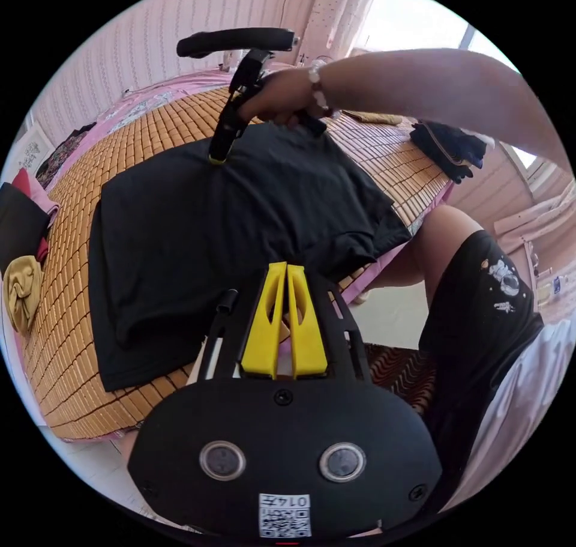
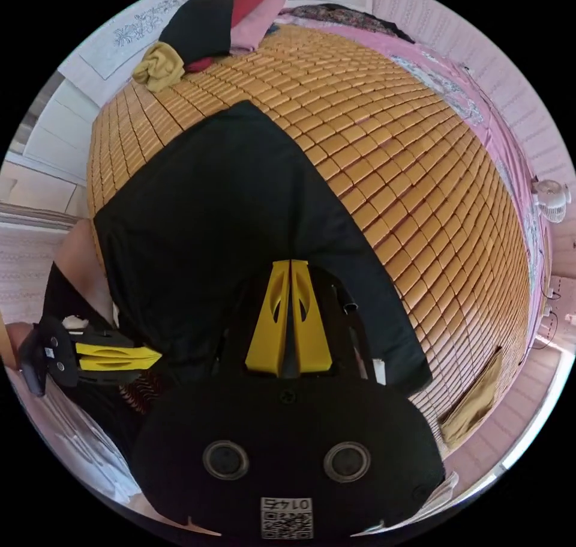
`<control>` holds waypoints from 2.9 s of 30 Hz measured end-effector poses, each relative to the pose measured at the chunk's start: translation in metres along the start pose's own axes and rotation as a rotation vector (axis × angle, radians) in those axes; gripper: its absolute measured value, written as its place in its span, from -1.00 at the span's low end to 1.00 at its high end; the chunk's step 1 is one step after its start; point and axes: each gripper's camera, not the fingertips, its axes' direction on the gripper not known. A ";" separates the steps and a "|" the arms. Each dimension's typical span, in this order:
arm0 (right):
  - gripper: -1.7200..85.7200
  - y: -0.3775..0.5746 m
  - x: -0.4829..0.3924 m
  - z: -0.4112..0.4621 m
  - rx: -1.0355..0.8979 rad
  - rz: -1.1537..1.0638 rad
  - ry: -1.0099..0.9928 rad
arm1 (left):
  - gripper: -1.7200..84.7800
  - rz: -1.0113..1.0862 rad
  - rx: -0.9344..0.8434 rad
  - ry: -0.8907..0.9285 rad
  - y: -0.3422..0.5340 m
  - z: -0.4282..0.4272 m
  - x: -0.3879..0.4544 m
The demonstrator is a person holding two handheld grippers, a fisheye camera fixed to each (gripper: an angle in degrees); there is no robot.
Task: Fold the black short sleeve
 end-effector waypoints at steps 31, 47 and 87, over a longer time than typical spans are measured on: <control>-0.73 0.363 0.033 0.031 0.109 0.663 -0.531 | -0.63 0.306 0.239 0.226 -0.002 0.028 0.072; -0.81 0.454 0.047 0.023 0.655 0.772 -0.707 | -0.95 0.290 0.008 0.208 -0.047 0.078 0.082; -0.73 0.304 0.068 -0.013 0.497 0.699 -0.168 | -0.69 -0.426 0.226 0.120 0.002 0.007 -0.093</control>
